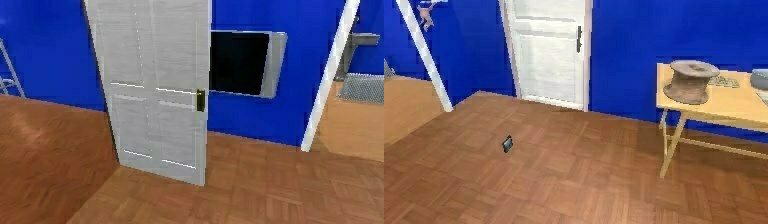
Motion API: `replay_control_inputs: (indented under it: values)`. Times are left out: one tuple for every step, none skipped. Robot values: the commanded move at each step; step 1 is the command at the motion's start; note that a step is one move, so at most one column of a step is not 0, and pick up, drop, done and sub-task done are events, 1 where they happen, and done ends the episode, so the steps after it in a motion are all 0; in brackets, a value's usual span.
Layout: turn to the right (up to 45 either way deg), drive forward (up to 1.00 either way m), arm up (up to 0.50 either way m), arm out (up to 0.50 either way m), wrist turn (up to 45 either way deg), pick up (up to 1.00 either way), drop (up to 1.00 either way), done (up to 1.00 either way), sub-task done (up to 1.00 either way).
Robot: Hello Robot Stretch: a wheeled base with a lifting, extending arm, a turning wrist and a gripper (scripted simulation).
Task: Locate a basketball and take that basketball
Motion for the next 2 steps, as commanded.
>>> replay_control_inputs:
  values:
    - [0.0,0.4,0.0,0.0,0.0,0.0,0.0,0.0,0.0]
    - [-45.0,0.0,0.0,0.0,0.0,0.0,0.0,0.0,0.0]
